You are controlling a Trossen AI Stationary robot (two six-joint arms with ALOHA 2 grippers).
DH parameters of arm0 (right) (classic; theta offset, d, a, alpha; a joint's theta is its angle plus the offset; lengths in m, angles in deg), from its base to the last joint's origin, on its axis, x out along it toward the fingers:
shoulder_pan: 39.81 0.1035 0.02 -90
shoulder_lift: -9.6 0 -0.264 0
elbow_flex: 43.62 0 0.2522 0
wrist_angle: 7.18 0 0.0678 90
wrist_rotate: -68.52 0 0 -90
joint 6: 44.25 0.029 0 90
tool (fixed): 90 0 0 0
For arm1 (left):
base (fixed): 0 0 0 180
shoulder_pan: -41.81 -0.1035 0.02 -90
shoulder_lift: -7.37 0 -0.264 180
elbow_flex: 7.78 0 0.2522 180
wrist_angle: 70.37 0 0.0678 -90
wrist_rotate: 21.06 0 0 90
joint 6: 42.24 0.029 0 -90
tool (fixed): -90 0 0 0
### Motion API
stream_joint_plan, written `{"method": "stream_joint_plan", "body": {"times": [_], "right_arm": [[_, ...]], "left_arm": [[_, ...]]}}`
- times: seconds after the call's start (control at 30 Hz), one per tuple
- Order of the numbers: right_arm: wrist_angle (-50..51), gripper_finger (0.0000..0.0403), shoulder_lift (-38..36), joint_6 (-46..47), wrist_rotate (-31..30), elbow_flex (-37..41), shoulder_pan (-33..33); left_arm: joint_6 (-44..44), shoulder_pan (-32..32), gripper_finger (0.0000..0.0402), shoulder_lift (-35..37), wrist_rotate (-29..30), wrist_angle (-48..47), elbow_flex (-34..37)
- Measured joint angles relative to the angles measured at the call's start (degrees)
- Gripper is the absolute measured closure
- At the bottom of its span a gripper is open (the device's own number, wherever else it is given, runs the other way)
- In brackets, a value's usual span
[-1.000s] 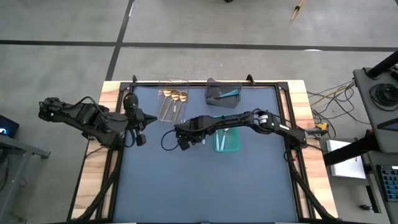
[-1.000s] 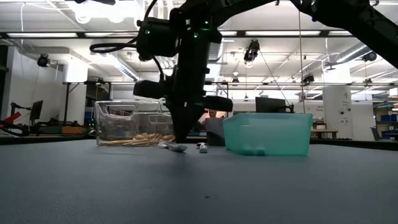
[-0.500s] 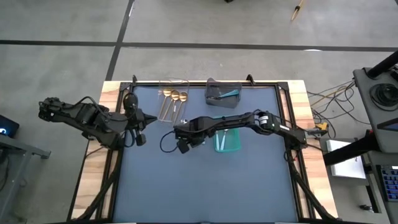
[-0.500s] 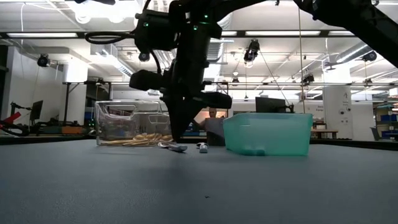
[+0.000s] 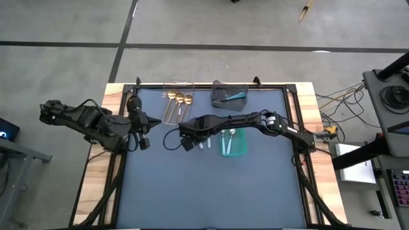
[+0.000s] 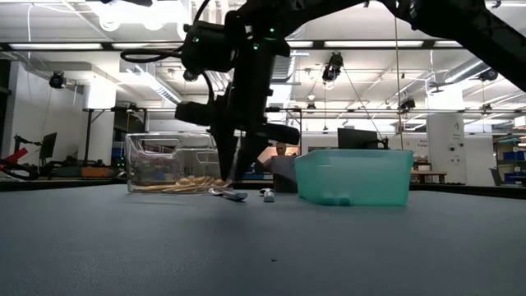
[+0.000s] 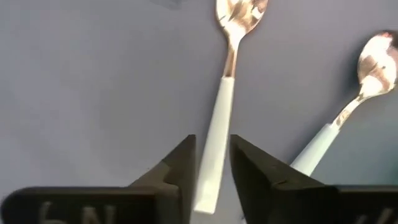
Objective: Sort silverware by color (type)
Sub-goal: Put the light blue spoon into the green bin
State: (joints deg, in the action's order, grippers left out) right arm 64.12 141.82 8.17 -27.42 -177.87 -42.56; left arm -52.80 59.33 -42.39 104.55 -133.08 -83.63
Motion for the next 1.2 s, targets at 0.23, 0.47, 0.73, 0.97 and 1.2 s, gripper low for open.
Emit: {"method": "stream_joint_plan", "body": {"times": [0.23,0.47,0.73,0.97,1.2], "right_arm": [[-0.7,0.0246,0.0,0.0,-0.8,0.7,-0.7],[-3.1,0.0225,0.0,-0.1,-0.7,2.7,-0.8],[-6.0,0.0240,0.0,-2.1,-1.7,4.8,-0.8],[-8.5,0.0243,-0.1,-2.1,-2.0,7.7,-0.6],[-8.5,0.0267,-0.1,-1.3,-2.1,7.8,-0.1]], "left_arm": [[1.5,0.0,0.0400,0.0,0.9,0.0,0.0],[2.6,-0.1,0.0400,0.0,3.5,0.0,0.0],[3.3,-0.2,0.0400,0.0,3.5,0.0,0.0],[3.5,-0.2,0.0400,0.0,3.5,0.0,0.0],[3.5,-0.2,0.0400,0.0,3.5,0.0,0.0]]}}
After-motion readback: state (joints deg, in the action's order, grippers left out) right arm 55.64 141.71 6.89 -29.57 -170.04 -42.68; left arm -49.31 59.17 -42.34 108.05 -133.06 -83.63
